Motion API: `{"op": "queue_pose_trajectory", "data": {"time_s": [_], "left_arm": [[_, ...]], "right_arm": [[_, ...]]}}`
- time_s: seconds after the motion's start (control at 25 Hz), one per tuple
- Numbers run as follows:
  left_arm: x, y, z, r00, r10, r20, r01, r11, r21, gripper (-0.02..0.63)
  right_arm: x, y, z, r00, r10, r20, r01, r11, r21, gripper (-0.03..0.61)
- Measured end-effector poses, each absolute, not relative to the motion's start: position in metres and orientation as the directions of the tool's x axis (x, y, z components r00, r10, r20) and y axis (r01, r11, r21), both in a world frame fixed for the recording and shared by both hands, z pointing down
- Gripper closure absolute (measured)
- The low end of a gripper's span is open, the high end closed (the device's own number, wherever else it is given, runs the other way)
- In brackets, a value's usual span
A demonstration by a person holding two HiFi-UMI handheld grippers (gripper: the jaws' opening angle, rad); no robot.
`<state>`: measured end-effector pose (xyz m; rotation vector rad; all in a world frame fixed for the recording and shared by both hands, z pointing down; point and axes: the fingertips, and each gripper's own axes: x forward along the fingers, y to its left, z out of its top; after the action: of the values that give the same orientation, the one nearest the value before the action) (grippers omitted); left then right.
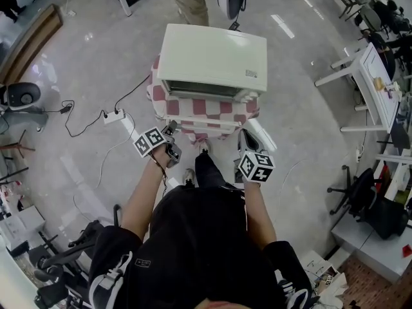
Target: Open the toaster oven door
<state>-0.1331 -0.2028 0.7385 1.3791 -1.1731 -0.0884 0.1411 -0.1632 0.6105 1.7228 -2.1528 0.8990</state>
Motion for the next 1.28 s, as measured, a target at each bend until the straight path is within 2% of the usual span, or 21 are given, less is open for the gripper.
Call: {"op": "queue_pose_trajectory", "data": {"time_s": [0.16, 0.24, 0.36, 0.6, 0.76, 0.84, 0.92, 1.2, 1.28], "left_arm": [[-0.132, -0.203, 0.740, 0.471, -0.661, 0.584, -0.565, 0.282, 0.775, 0.491], [-0.131, -0.204, 0.739, 0.470, -0.662, 0.584, -0.564, 0.284, 0.775, 0.491], [-0.132, -0.203, 0.741, 0.470, -0.661, 0.585, -0.562, 0.286, 0.776, 0.492], [-0.132, -0.198, 0.747, 0.467, -0.651, 0.599, -0.565, 0.302, 0.768, 0.494], [-0.131, -0.198, 0.749, 0.464, -0.649, 0.603, -0.568, 0.304, 0.765, 0.494], [-0.130, -0.197, 0.751, 0.465, -0.643, 0.609, -0.569, 0.309, 0.762, 0.494], [-0.131, -0.196, 0.754, 0.466, -0.638, 0.613, -0.569, 0.314, 0.760, 0.494], [-0.138, -0.186, 0.747, 0.489, -0.644, 0.589, -0.567, 0.279, 0.775, 0.478], [-0.150, -0.181, 0.740, 0.476, -0.670, 0.570, -0.544, 0.286, 0.789, 0.456]], "right_arm": [[0.160, -0.166, 0.638, -0.275, -0.768, 0.579, -0.910, 0.013, -0.414, 0.546], [0.168, -0.171, 0.651, -0.289, -0.759, 0.584, -0.871, -0.045, -0.489, 0.516], [0.172, -0.180, 0.669, -0.331, -0.747, 0.577, -0.788, -0.118, -0.605, 0.435], [0.176, -0.188, 0.701, -0.369, -0.726, 0.580, -0.629, -0.264, -0.731, 0.408], [0.173, -0.188, 0.721, -0.406, -0.710, 0.576, -0.529, -0.331, -0.781, 0.411], [0.170, -0.187, 0.724, -0.421, -0.712, 0.561, -0.492, -0.340, -0.801, 0.436], [0.168, -0.188, 0.724, -0.427, -0.711, 0.558, -0.484, -0.342, -0.805, 0.474], [0.171, -0.186, 0.725, -0.433, -0.719, 0.544, -0.465, -0.339, -0.818, 0.480], [0.170, -0.186, 0.725, -0.433, -0.721, 0.541, -0.463, -0.337, -0.820, 0.482]]}}
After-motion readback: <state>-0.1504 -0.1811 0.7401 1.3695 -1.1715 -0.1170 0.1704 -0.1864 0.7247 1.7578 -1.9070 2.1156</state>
